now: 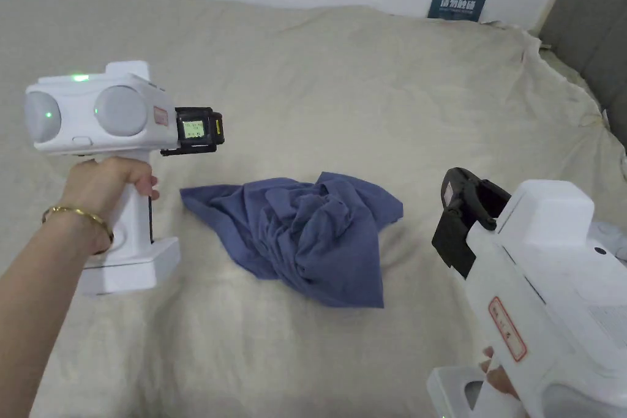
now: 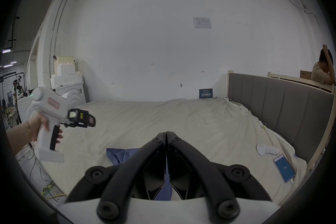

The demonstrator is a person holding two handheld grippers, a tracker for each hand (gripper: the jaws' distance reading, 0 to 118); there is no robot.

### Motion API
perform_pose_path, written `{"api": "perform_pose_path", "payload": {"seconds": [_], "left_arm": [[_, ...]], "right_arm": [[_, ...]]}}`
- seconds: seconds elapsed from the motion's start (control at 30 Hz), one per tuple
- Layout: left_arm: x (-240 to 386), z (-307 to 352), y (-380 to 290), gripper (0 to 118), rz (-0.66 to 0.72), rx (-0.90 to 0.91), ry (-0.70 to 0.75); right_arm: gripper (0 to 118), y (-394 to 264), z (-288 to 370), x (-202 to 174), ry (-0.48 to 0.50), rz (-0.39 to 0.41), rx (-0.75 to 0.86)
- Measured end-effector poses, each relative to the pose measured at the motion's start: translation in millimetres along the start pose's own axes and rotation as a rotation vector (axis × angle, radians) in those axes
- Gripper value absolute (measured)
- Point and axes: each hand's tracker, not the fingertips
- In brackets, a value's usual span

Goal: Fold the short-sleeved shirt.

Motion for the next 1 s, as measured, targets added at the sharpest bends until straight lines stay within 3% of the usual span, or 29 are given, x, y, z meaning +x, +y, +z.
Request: {"api": "perform_pose_path", "payload": {"seconds": [0.3,0.47,0.6,0.67,0.73,0.77,0.8,0.87,0.9,1.0], "left_arm": [[-9,-131,23,115,-0.015,-0.372,0.075],[-15,-170,14,108,0.015,-0.411,0.109],[-16,-189,2,81,0.027,-0.442,0.111],[-12,-197,-3,78,0.003,-0.473,0.103],[-9,-199,-9,58,-0.005,-0.468,0.089],[-5,-198,-9,57,-0.033,-0.44,0.12],[-3,-197,-9,48,-0.069,-0.434,0.102],[5,-191,-11,14,-0.194,-0.412,0.098],[10,-189,-13,3,-0.233,-0.413,0.113],[8,-180,-12,1,-0.176,-0.432,0.054]], "right_arm": [[0,-9,-26,14,-0.037,-0.008,-0.066],[0,-20,-39,25,-0.065,-0.02,-0.124],[0,-29,-49,28,-0.076,-0.033,-0.153],[0,-32,-54,27,-0.076,-0.033,-0.168],[0,-33,-56,25,-0.071,-0.032,-0.178],[0,-34,-56,24,-0.07,-0.029,-0.18],[0,-35,-56,24,-0.066,-0.027,-0.184],[0,-37,-56,23,-0.063,-0.03,-0.189],[0,-38,-56,23,-0.062,-0.033,-0.191],[0,-37,-55,21,-0.06,-0.032,-0.192]]}}
